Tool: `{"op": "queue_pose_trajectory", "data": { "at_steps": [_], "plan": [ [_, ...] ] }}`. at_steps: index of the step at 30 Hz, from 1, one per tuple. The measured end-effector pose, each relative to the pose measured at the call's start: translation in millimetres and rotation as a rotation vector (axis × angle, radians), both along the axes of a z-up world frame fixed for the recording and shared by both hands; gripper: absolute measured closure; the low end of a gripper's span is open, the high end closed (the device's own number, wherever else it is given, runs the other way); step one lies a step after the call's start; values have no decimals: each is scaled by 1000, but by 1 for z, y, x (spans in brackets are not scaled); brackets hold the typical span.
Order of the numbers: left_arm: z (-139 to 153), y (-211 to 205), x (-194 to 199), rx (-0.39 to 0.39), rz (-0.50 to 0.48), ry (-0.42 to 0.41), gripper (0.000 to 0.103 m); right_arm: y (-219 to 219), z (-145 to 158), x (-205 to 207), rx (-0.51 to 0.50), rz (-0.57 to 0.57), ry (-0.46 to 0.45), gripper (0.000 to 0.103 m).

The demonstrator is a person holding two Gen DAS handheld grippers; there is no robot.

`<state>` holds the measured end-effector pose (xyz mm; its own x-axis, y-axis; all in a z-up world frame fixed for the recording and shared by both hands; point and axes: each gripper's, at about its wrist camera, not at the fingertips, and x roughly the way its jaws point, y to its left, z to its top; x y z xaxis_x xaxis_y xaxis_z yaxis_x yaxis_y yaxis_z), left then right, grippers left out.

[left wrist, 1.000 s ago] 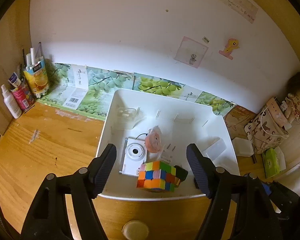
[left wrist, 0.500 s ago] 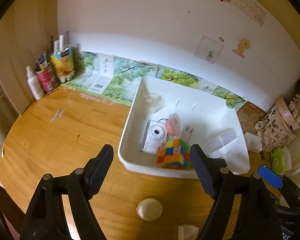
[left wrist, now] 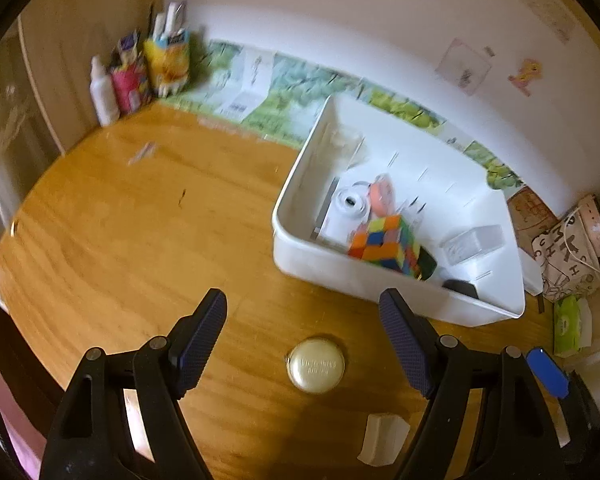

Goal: Organize rigid objects
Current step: 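Withdraw both open tools from the bin toward the gold tin on the desk, then grasp the gold tin with the left tool while the right tool grasps the white angular piece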

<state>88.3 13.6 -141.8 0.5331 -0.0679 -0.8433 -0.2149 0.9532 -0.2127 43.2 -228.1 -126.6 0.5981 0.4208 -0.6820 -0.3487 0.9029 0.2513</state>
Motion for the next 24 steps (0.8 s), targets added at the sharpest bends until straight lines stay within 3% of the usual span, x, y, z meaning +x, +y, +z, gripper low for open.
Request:
{"op": "queue_pose_trajectory", "data": {
  "at_steps": [14,20,24],
  "plan": [
    [-47,5,-5,-118,93,190,22,16,-26,-29,-122,194,-73,30],
    [-62,2,-3,-155,118,250,22,15,-40,-30,-132,249,-54,30],
    [-73,-1,-1,-191,127,301,22,14,-51,-28,-120,296,6,30]
  ]
}}
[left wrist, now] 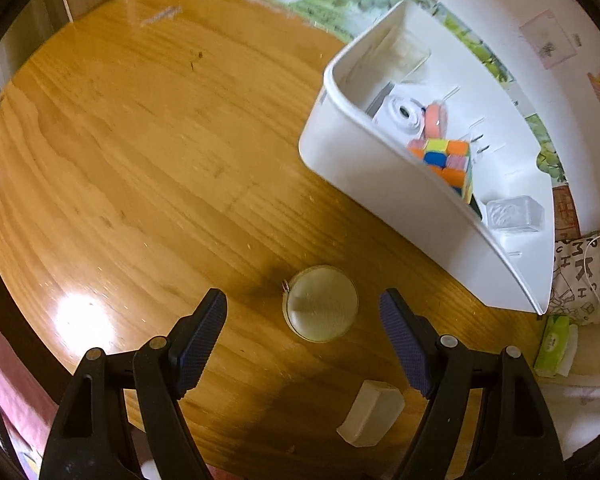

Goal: Organize rigid objects
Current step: 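Grasp the gold tin with the left tool while the right tool grasps the white angular piece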

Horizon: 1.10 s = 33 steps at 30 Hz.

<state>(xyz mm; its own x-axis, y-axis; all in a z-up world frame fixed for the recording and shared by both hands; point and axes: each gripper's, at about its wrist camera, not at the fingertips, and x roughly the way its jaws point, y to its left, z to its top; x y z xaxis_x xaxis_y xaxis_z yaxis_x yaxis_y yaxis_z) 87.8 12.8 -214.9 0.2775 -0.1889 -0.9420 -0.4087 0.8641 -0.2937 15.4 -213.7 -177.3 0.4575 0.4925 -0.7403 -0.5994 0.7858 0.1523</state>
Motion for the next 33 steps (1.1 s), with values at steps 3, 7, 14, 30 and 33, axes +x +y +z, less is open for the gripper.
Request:
{"op": "queue_pose_trajectory", "data": {
  "at_steps": [3,7,14,30,33],
  "plan": [
    [-8,-6,3,-8,-4,36,22,2,-9,2,-15,30,53,30],
    [-18,-17,7,-4,-20,83,22,3,-21,4,-24,68,112,30],
    [-36,-30,15,1,-36,166,22,5,-33,11,-26,109,181,22],
    [-47,-67,39,87,-94,233,23,33,-46,19,-143,229,266,22],
    [-46,-73,45,113,-102,233,30,39,-48,20,-172,239,271,22]
  ]
}}
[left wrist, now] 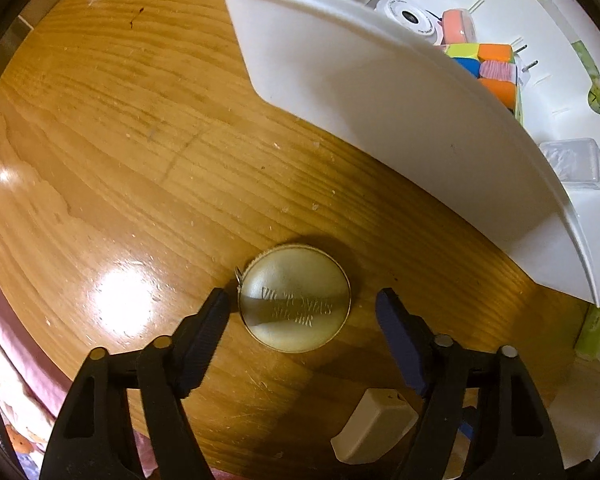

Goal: Organize rigid objects
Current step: 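Grasp the gold tin with the left tool while the right tool grasps the white angular piece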

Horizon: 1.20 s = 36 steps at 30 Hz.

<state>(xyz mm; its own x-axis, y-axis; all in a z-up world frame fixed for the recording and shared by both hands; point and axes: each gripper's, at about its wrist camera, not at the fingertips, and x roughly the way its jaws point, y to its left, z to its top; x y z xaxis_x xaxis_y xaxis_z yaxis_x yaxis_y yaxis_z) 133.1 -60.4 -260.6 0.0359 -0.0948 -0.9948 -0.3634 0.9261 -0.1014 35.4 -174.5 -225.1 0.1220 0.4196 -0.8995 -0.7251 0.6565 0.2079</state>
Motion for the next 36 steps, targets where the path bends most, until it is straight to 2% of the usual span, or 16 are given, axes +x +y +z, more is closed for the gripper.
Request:
{"op": "queue_pose_trajectory", "data": {
  "at_steps": [5,13,20,32,36],
  "plan": [
    [3,2,7,28,-6,2,44,7,-4,1,-37,15,-5,22],
    [5,6,6,8,-23,-1,44,21,-8,2,-86,22,-15,22],
    [5,32,-6,-10,-28,-10,44,32,-12,1,-116,24,-1,22],
    [18,62,-18,-18,-53,-18,44,59,-21,4,-226,-5,44,37],
    [22,74,-19,-19,-76,-18,44,68,-22,6,-262,-35,56,39]
  ]
}}
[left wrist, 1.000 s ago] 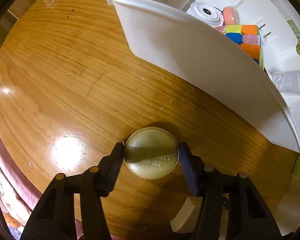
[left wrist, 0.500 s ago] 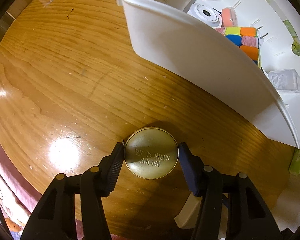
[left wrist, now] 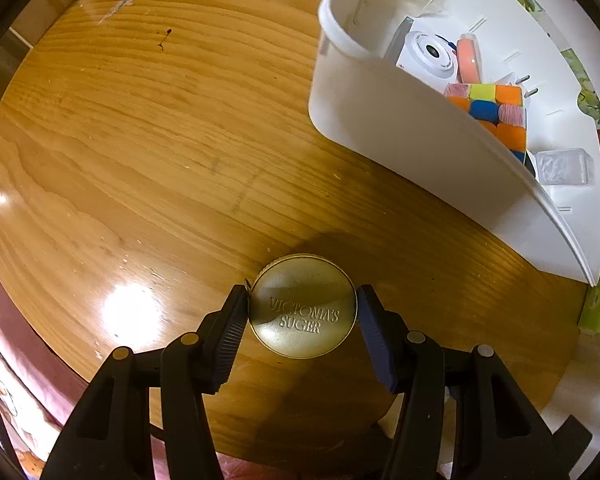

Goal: Organize rigid objects
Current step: 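Grasp the gold tin with the left tool while the right tool grasps the white angular piece, then carry the gold tin with the left tool while the right tool carries the white piece over the bin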

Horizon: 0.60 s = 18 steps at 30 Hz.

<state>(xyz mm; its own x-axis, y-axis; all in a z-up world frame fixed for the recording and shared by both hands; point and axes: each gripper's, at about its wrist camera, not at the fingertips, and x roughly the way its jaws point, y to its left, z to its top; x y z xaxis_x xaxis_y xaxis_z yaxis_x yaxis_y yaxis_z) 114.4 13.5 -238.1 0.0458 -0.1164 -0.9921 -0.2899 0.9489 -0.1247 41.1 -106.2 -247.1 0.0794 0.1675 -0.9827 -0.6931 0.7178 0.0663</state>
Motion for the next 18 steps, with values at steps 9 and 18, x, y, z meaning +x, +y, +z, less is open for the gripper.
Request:
{"op": "queue_pose_trajectory", "data": {
  "at_steps": [9,18],
  "plan": [
    [16,17,5,12,-80,-8,44,9,-4,-1,-38,-87,37,39],
    [49,17,19,30,-159,-9,44,9,2,9,-60,-172,38,39]
  ]
}}
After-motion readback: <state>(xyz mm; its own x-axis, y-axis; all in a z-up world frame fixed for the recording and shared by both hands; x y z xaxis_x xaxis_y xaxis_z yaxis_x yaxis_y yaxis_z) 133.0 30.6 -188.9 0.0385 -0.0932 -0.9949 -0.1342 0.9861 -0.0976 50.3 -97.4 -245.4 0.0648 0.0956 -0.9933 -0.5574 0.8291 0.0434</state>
